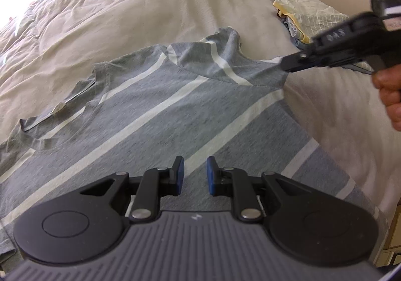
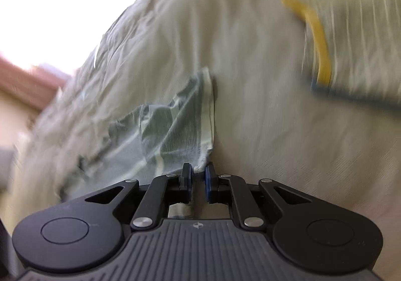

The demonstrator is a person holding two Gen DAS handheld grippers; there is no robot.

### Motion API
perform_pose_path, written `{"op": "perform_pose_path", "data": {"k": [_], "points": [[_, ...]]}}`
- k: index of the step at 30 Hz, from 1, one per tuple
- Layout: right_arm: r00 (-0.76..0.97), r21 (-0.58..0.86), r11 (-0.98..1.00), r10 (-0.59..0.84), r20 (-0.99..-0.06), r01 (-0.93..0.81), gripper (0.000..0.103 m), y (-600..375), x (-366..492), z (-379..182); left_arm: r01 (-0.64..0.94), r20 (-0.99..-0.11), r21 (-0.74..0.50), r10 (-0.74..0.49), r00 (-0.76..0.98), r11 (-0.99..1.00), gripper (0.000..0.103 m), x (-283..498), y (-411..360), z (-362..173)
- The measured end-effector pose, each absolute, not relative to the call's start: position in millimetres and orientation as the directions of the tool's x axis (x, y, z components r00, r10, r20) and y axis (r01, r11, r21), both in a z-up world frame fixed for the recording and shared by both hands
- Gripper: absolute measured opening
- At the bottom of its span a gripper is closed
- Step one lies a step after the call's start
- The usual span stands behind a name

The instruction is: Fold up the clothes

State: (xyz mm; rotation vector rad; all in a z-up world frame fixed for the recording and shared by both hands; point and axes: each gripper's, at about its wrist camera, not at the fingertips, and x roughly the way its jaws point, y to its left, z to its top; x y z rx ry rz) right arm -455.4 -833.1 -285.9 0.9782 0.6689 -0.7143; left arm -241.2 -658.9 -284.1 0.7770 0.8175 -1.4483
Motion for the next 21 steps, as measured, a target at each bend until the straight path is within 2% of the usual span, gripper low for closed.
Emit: {"op": "perform_pose_path", "data": {"k": [4,7,9,11,15,17,20,21], "points": [[0.522,0.409,0.408,-0.215,-0.826,0.816,0.011,-829.8,-459.0,-285.4,1.000,-0.849,-0.023,-0.528,-0.015,0.008,0.016,-238.1,-651.5,-278.1],[0.528,0.393,0.444,-0.238,-0.815,0.805,0.011,-836.9,-461.8,-282.5,1.000,-0.847,-0.013,-0.532,0.003,0.026,0.018,-235.3,-646.6,-274.0],[0.555,0.386,0.499,-0.250,-0.793,0.776,0.017,-848.7,-454.3,-278.9,0.999,-0.847,-0.007,-0.531,0.017,0.042,0.018,-233.9,-644.1,-273.0],[0.583,0.371,0.561,-0.262,-0.769,0.740,0.028,-863.6,-442.9,-276.0,0.998,-0.847,-0.003,-0.531,0.029,0.059,0.018,-233.0,-641.4,-272.2],[0.591,0.305,0.649,-0.279,-0.757,0.697,0.035,-902.3,-414.2,-284.2,0.996,-0.846,0.004,-0.531,0.050,0.087,0.018,-232.0,-635.2,-271.5],[0.592,0.285,0.672,-0.283,-0.754,0.684,0.047,-921.2,-401.4,-291.0,0.995,-0.848,0.008,-0.527,0.059,0.099,0.018,-231.2,-632.5,-272.5],[0.601,0.324,0.675,-0.221,-0.768,0.662,0.047,-946.8,-385.6,-306.8,0.992,-0.856,0.010,-0.511,0.074,0.127,0.018,-228.1,-629.7,-276.3],[0.599,0.337,0.677,-0.193,-0.777,0.655,0.044,-953.0,-381.2,-311.5,0.990,-0.859,0.010,-0.505,0.079,0.138,0.018,-227.2,-629.2,-277.5]]}}
